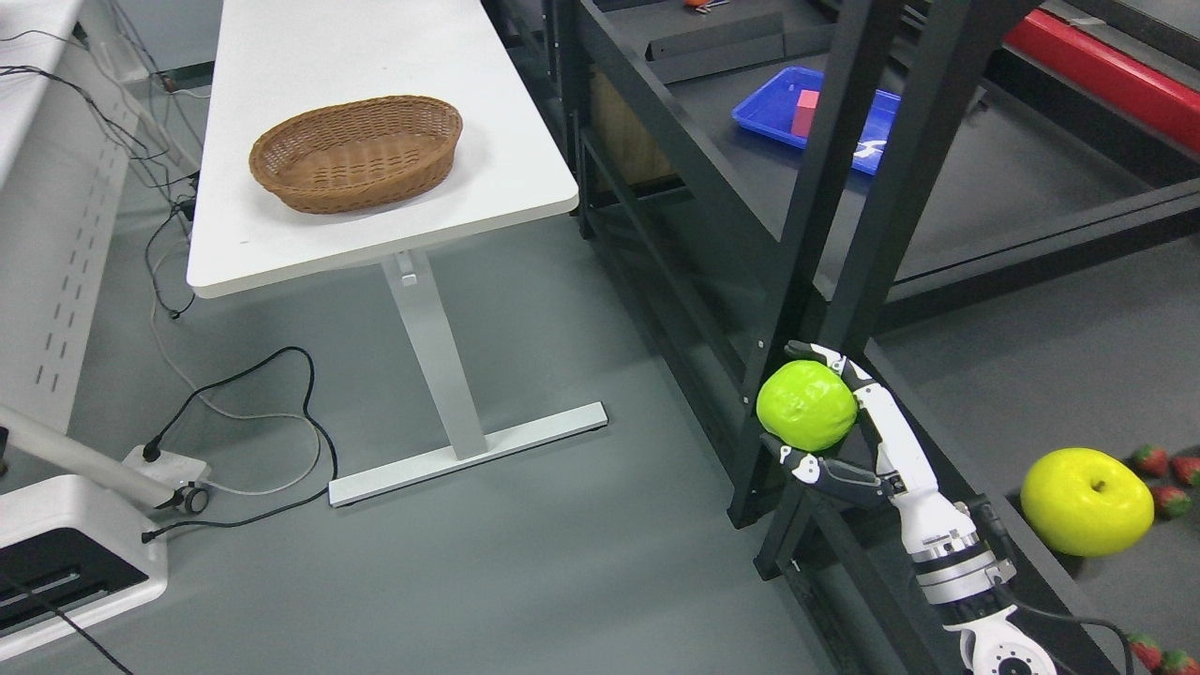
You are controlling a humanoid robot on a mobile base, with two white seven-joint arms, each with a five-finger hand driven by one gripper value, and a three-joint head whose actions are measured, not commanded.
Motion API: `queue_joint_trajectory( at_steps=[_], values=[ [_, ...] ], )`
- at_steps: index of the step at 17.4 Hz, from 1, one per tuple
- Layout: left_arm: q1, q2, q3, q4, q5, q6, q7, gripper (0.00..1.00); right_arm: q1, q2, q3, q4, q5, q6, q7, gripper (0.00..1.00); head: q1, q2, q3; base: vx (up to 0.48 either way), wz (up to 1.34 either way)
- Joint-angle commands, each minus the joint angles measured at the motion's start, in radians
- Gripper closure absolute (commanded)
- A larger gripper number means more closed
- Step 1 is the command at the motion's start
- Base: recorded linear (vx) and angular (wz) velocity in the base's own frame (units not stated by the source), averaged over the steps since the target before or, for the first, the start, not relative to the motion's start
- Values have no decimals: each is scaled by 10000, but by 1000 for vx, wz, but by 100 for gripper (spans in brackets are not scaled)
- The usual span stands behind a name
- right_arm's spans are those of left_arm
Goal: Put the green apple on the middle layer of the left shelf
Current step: 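Carry the held green apple while turning toward the black shelf, then lower the green apple onto the shelf tray near the red apples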
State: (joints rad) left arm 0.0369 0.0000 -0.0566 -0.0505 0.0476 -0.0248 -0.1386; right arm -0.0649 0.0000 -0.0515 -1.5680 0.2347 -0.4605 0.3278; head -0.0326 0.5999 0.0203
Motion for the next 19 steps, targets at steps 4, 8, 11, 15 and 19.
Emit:
queue_joint_trajectory(
  at_steps=[4, 8, 11, 15, 19],
  values=[
    [-1, 175, 14, -1, 0, -12, 6, 0, 4, -175, -6, -13, 0, 18, -11, 96, 0, 0, 0, -9, -376],
    [-1, 175, -1, -1, 0, -12, 6, 0, 20, -175, -22, -13, 0, 18, -26, 96, 0, 0, 0, 20, -568],
    [-1, 175, -1, -1, 0, 3, -9, 0, 20, -175, -83, -13, 0, 18, -57, 96, 0, 0, 0, 39, -707],
    [-1, 175, -1, -1, 0, 3, -9, 0, 35, -175, -98, -13, 0, 34, -72, 96, 0, 0, 0, 69, -796],
    [-1, 175, -1, -1, 0, -12, 6, 0, 50, -175, -98, -28, 0, 34, -57, 96, 0, -1, 0, 68, -683]
  ],
)
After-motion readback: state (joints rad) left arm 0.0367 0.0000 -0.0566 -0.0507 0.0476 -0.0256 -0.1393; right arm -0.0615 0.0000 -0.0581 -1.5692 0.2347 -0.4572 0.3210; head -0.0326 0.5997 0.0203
